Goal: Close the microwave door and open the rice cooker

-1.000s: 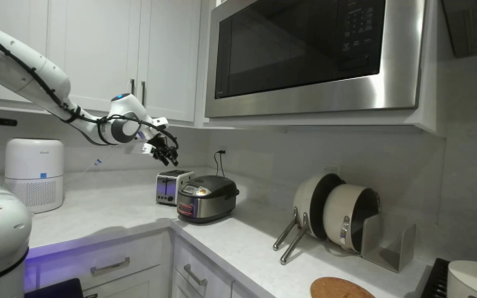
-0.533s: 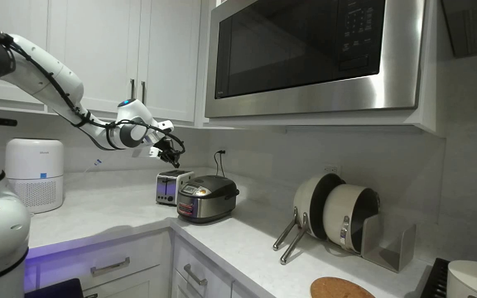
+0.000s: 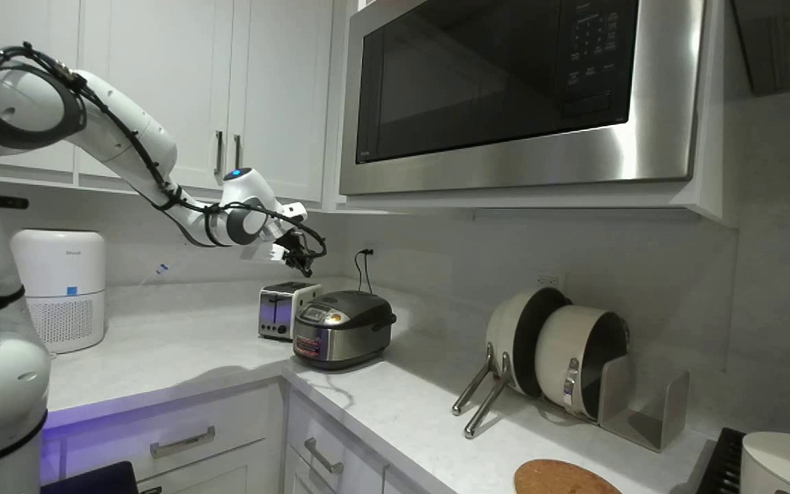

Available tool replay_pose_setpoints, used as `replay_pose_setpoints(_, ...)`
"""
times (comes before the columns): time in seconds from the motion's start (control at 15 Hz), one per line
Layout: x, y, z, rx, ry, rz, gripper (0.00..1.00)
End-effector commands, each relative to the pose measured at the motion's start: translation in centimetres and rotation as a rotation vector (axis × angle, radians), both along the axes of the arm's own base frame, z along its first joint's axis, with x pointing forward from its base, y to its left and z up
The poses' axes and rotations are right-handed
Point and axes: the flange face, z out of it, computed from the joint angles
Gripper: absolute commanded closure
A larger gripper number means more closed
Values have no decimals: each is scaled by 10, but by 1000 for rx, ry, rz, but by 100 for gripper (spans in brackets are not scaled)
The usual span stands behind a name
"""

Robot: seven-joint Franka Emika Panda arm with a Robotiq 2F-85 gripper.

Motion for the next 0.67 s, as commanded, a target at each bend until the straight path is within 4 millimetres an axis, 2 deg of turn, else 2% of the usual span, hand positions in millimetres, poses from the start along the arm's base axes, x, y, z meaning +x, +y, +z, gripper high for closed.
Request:
replay_pose_setpoints(0.0,33,12,-6,-2,10,33,100)
replay_pose_setpoints(0.6,86,26,-45,-12,56,65,100)
